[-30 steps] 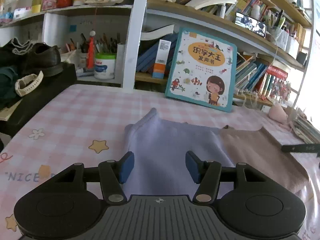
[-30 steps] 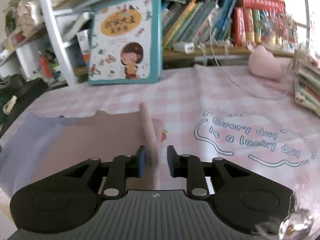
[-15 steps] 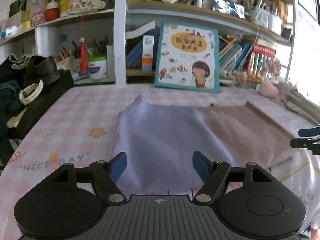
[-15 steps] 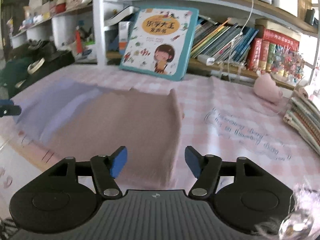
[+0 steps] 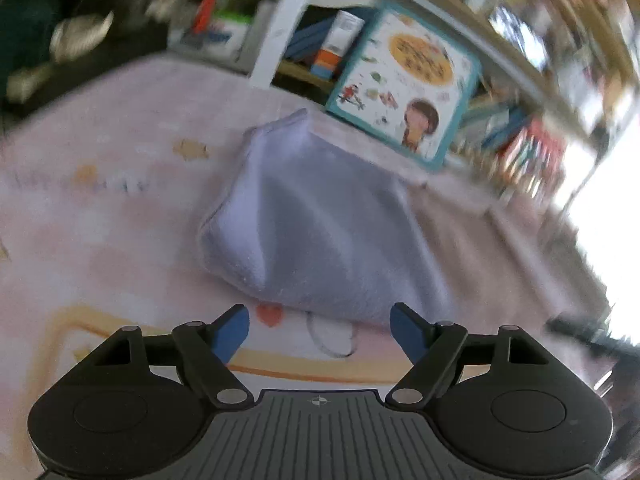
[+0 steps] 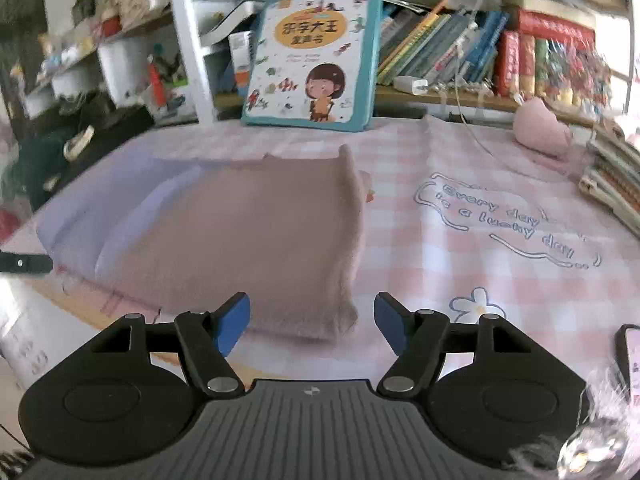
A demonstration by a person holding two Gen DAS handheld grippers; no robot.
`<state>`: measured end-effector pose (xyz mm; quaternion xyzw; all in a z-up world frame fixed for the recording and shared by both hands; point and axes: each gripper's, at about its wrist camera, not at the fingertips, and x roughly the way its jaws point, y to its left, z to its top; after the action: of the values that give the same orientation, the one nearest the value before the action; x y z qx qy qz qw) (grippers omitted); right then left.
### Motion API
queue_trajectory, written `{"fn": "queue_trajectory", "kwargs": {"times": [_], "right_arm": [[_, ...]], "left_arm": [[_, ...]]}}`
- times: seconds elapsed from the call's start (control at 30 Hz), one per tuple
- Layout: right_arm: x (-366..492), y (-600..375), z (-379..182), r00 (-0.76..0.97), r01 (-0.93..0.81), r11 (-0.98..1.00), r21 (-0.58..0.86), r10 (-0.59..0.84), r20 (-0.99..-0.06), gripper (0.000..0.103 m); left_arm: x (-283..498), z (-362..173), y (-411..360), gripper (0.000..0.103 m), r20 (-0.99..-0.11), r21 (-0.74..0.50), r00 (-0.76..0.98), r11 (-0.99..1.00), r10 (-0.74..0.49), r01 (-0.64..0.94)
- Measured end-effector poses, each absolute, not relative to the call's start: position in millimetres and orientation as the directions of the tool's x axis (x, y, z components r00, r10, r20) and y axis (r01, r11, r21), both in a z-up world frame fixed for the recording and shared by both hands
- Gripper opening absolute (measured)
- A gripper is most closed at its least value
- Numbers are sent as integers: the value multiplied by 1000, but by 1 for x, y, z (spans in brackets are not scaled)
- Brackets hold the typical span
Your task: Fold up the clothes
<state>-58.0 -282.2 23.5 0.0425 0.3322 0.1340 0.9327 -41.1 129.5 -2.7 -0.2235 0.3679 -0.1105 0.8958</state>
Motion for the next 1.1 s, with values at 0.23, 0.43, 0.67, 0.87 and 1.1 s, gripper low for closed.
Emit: {"fn": "queue_trajectory", "kwargs": {"times": [0.23,0.43,0.67,0.87,1.1], "right_arm": [[-37,-296,22,739,-158,961,225,267,-619,46],[-26,-294,12,704,-184,951,247,303,-642,30],[-21,-291,9,688,-211,942,261,332,-645,26],[-21,-291,9,687,-211,940,268,338,-644,27],[-20,-289,10,685,-210,942,260,332,-648,27]], "left_arm": [[-32,-21,159,77,-519,-732,755,664,-401,-151],[-25,-28,164,77,-489,-783,785,588,-379,-204],[-18,-30,164,64,-486,-783,803,580,-345,-225],[-16,-30,162,16,-499,-750,813,620,-301,-231],[-9,-9,140,39,-509,-633,812,763,-286,-128]]}}
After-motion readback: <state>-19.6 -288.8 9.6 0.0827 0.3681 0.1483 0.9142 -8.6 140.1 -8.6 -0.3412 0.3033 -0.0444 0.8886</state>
